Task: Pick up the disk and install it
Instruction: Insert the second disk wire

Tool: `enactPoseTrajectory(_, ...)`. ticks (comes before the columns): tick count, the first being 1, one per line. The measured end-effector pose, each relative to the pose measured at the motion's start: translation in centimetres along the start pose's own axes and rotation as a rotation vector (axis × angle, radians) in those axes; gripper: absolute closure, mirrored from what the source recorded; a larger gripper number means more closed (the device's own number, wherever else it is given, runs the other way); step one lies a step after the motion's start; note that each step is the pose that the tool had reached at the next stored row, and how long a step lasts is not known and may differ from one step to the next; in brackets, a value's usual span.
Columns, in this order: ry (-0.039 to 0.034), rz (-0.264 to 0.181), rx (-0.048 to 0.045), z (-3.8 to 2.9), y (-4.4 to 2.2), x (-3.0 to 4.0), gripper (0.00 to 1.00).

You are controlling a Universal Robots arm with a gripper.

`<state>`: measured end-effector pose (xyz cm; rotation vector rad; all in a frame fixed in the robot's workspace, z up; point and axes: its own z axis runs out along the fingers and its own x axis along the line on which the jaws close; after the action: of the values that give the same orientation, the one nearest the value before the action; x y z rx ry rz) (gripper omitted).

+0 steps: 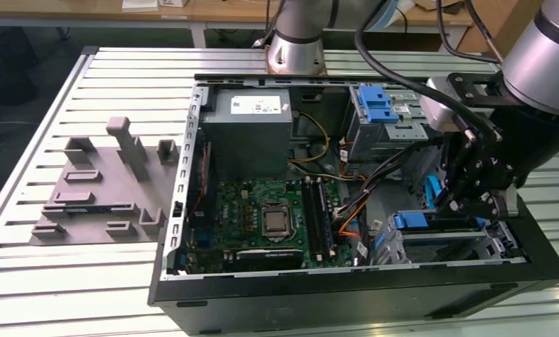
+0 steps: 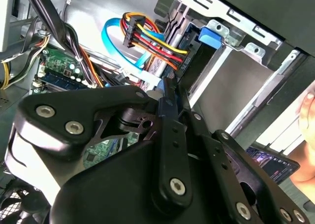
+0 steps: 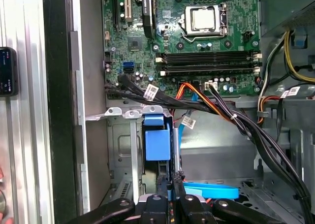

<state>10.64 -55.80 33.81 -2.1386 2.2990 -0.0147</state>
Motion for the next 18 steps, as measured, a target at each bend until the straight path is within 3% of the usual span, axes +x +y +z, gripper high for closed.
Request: enactPoseTrajectory(18,0.0002,0.003,-0.0044,0.43,-0.28,-0.02,0.84)
